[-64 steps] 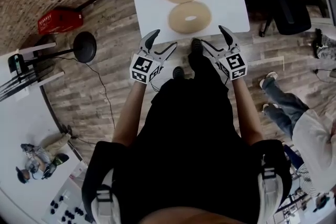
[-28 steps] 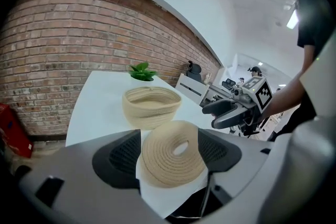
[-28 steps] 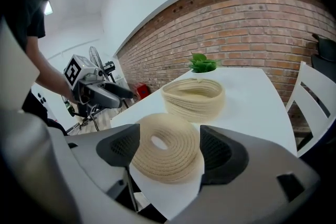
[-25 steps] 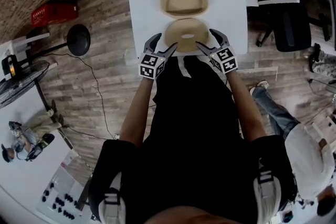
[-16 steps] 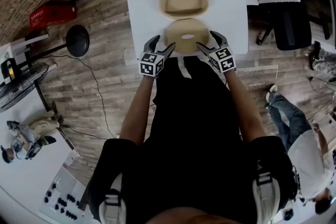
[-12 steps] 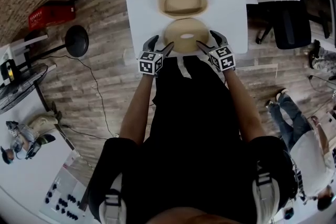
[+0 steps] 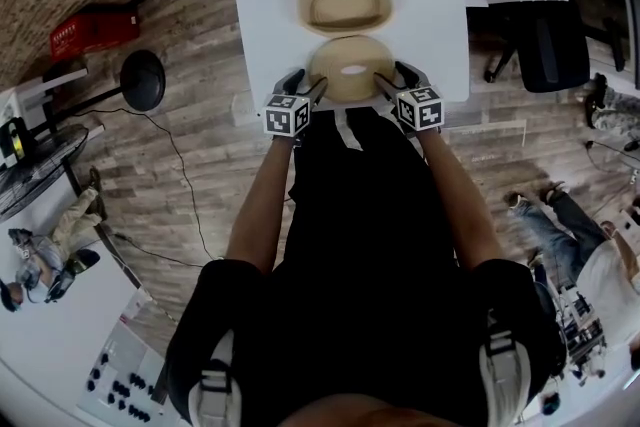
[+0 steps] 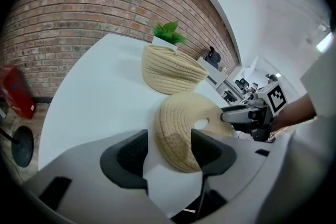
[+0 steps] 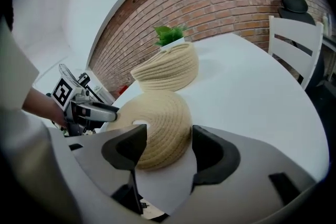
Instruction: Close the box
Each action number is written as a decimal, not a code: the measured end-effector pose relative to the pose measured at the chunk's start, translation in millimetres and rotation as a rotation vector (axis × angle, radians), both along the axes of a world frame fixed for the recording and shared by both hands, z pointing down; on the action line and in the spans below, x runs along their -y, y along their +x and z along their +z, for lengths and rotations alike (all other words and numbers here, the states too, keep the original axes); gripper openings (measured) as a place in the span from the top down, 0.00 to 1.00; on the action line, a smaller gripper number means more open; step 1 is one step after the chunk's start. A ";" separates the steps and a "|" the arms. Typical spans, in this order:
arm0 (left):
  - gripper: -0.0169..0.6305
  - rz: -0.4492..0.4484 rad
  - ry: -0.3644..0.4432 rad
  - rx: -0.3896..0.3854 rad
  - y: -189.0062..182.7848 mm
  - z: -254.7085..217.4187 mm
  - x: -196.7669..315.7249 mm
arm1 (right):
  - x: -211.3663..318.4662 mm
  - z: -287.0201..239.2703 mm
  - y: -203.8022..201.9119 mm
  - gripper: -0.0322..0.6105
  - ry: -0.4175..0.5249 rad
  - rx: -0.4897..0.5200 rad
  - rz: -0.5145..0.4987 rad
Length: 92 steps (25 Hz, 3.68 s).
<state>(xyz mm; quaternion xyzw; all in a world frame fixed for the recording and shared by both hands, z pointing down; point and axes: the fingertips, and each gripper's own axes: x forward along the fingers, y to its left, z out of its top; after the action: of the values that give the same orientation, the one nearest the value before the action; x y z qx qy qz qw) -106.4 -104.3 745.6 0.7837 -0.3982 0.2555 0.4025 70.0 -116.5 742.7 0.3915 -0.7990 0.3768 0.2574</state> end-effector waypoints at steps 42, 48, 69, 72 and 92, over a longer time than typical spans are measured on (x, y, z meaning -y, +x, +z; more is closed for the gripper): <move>0.78 -0.058 0.125 0.038 6.9 -70.4 10.9 | 0.7 -58.0 22.4 0.74 0.037 0.095 0.113; 0.79 -0.095 0.179 0.038 7.8 -94.9 7.4 | -0.6 -73.3 24.0 0.74 0.065 0.129 0.108; 0.79 -0.153 0.244 0.034 -9.3 -131.0 65.4 | 66.5 -116.7 9.6 0.74 0.146 0.157 0.092; 0.79 -0.151 0.239 0.033 -13.1 -129.8 82.0 | 83.9 -117.1 5.7 0.74 0.147 0.153 0.100; 0.78 -0.087 0.145 0.019 -21.3 -93.8 150.5 | 152.0 -99.9 -2.8 0.74 0.106 0.086 0.172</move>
<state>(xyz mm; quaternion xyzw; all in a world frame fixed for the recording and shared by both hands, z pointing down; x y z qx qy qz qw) -127.7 -254.8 651.8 0.7904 -0.4530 0.2156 0.3516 67.2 -268.5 642.9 0.4553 -0.7915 0.3713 0.1684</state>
